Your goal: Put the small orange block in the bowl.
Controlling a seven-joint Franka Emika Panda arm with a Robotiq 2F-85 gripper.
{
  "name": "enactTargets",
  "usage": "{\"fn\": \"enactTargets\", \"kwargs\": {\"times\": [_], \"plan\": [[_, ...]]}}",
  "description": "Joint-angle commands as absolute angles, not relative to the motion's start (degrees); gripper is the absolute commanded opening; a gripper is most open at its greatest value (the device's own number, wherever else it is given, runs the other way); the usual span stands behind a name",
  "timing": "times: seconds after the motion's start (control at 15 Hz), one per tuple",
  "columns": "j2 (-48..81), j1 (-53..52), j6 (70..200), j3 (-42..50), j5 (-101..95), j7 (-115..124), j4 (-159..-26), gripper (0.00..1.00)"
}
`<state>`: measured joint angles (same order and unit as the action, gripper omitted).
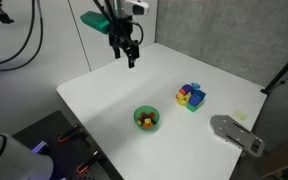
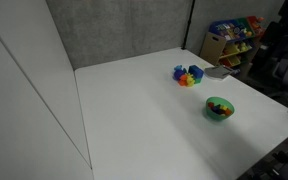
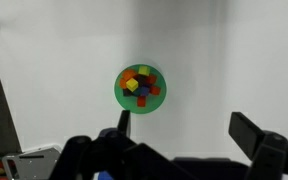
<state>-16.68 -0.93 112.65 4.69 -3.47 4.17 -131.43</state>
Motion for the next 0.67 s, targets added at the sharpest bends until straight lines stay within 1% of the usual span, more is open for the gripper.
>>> {"fn": "enactTargets", "kwargs": {"times": [0.0,0.33,0.6], "plan": [[-21.91,-0.41,109.14,3.21,-3.66,-1.16,-131.13,1.00],[-25.56,-0.26,108.95,1.87,-4.50,-2.48,-132.73,1.00],[-24.52,-0.32,109.37,1.73,-3.53,-1.57,-132.10,1.00]]}}
